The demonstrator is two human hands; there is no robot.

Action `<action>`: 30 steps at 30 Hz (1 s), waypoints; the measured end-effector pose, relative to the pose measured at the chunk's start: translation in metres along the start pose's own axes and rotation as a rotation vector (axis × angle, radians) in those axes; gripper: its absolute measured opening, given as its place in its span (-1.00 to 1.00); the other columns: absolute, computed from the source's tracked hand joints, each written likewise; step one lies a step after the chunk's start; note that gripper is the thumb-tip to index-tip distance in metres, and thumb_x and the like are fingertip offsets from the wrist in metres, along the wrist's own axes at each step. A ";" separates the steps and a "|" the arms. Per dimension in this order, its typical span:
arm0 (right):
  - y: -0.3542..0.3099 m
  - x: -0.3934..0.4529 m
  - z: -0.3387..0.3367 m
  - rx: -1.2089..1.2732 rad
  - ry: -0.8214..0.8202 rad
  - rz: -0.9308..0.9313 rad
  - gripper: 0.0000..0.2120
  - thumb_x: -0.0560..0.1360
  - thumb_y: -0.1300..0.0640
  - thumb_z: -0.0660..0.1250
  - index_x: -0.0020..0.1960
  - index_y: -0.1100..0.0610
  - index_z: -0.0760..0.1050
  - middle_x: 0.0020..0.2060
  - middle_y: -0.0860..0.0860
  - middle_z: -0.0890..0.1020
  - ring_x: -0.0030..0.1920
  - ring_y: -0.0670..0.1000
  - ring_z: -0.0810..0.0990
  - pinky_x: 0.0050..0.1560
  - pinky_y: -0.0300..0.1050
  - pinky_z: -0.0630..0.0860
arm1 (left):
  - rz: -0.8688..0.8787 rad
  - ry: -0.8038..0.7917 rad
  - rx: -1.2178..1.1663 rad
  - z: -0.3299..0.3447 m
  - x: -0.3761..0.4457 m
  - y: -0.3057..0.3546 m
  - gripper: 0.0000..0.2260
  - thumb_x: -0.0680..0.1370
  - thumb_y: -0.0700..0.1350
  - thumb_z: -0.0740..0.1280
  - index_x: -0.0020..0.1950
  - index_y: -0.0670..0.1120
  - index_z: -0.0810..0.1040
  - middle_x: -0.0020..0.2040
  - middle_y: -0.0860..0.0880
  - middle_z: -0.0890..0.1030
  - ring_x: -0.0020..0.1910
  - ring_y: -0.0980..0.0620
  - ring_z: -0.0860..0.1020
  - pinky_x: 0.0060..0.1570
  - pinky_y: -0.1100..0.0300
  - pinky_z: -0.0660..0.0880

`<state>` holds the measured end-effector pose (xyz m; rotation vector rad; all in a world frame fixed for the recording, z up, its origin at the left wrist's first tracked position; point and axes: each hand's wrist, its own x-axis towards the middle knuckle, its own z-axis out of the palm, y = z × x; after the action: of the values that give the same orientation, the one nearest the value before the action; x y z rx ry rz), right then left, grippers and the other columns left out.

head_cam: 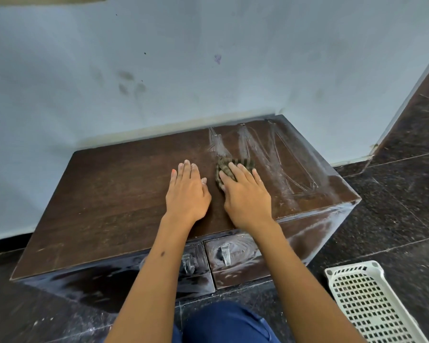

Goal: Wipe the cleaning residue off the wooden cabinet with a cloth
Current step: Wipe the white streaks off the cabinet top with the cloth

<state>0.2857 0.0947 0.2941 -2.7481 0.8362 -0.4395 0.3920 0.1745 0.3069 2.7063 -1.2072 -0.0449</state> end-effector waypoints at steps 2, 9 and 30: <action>-0.001 0.026 0.000 0.009 -0.066 0.011 -0.59 0.64 0.08 0.00 0.49 0.02 0.22 0.53 0.02 0.11 0.53 0.01 0.00 0.52 0.02 -0.12 | 0.006 -0.003 0.006 0.001 0.001 0.003 -0.52 0.64 -0.07 -0.03 0.52 -0.24 0.03 0.54 -0.19 0.01 0.53 -0.10 -0.04 0.47 0.06 -0.14; 0.001 -0.036 -0.003 -0.004 0.048 0.001 -0.58 0.63 0.11 0.05 0.48 0.01 0.23 0.52 0.00 0.17 0.53 0.01 0.05 0.52 -0.01 -0.12 | 0.010 -0.014 0.011 0.007 -0.002 0.003 -0.52 0.65 -0.06 -0.05 0.52 -0.23 0.00 0.54 -0.18 0.00 0.53 -0.08 -0.05 0.47 0.07 -0.15; 0.001 -0.013 0.012 0.036 0.044 0.024 -0.58 0.63 0.07 0.00 0.48 -0.04 0.23 0.52 -0.05 0.16 0.52 -0.04 0.04 0.51 -0.02 -0.11 | -0.007 0.009 -0.030 0.015 0.003 0.007 -0.53 0.65 -0.05 -0.08 0.52 -0.21 -0.01 0.55 -0.16 -0.03 0.53 -0.07 -0.07 0.48 0.08 -0.13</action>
<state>0.2784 0.1028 0.2801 -2.7019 0.8618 -0.5067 0.3873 0.1656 0.2931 2.6827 -1.1849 -0.0516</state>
